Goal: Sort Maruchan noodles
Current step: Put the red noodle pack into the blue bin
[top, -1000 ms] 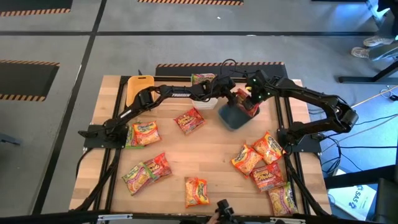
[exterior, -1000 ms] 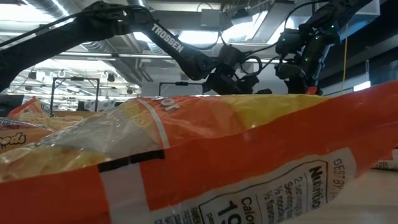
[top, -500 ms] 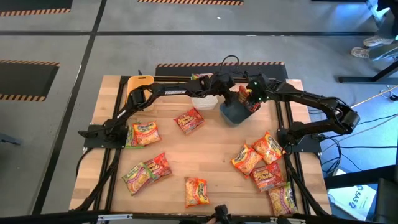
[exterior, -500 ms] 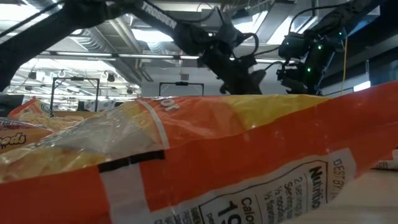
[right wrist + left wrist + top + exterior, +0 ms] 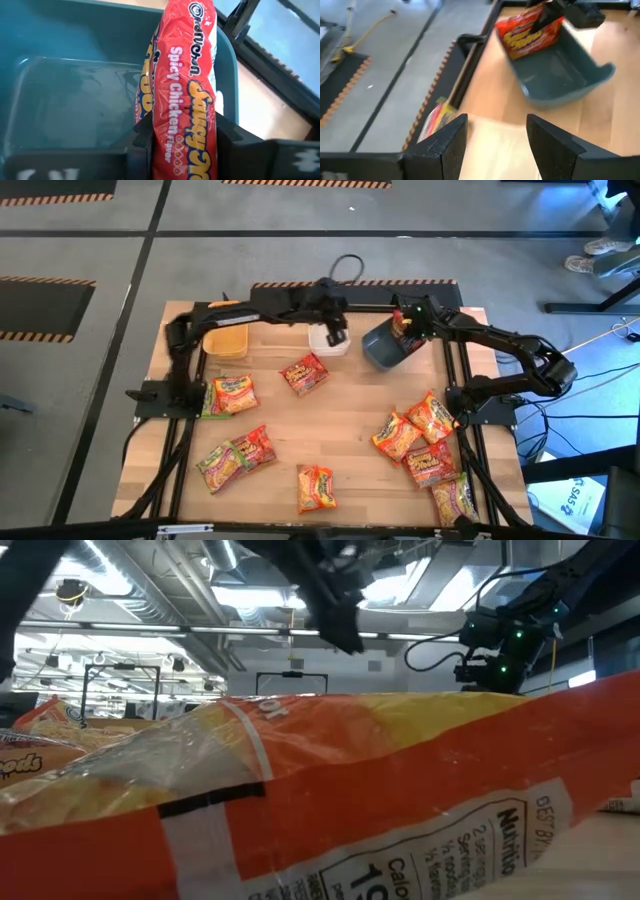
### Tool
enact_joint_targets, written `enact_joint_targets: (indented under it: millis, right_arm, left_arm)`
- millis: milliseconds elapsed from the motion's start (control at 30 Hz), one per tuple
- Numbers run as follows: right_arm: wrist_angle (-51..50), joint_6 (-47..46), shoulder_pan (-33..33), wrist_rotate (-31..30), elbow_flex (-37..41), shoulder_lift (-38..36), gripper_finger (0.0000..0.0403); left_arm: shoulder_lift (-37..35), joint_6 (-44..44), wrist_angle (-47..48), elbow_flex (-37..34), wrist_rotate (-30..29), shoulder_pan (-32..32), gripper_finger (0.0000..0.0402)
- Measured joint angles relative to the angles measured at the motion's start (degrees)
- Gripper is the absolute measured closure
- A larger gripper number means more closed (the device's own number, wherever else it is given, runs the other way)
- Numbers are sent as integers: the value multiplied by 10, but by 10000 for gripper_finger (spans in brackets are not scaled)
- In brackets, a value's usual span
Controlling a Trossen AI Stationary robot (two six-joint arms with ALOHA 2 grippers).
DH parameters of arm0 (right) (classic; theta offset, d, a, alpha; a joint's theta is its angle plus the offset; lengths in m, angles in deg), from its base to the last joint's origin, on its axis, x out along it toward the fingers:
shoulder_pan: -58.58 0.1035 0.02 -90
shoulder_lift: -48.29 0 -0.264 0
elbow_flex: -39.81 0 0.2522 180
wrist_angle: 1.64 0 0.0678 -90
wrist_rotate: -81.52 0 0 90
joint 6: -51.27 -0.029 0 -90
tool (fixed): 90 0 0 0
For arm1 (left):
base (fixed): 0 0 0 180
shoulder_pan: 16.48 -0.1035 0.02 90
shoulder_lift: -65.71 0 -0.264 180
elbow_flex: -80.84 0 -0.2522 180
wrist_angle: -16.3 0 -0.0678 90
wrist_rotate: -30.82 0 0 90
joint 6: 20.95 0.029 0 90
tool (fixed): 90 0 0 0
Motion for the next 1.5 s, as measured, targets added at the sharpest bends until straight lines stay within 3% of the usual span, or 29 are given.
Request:
enact_joint_targets:
  millis: [133, 333, 567, 733, 900, 1000, 1200, 1500]
  right_arm:
    - [5, 16, -6, -20, 0, 0, 268]
    - [6, 11, -4, -108, 0, 0, 181]
    - [-54, -1, -4, -62, -40, -1, 119]
    - [-132, -23, 0, 7, -101, -5, 107]
    - [-124, -48, 58, 56, -117, -44, 107]
    - [-111, -60, 108, 43, -116, -64, 107]
    - [-111, -58, 150, -68, -116, -69, 107]
    - [-149, -77, 183, -14, -101, -63, 107]
  left_arm:
    - [-101, -15, -45, -120, -18, 0, 204]
    - [-228, -56, -74, -277, -15, 2, 204]
    - [-304, -91, -85, -369, -14, 25, 204]
    - [-312, -104, -72, -384, -14, 56, 204]
    - [-312, -111, -74, -410, -14, 102, 204]
    - [-312, -135, -82, -439, -19, 130, 204]
    - [-312, -192, -115, -496, -33, 175, 204]
    - [-312, -244, -146, -532, -34, 217, 204]
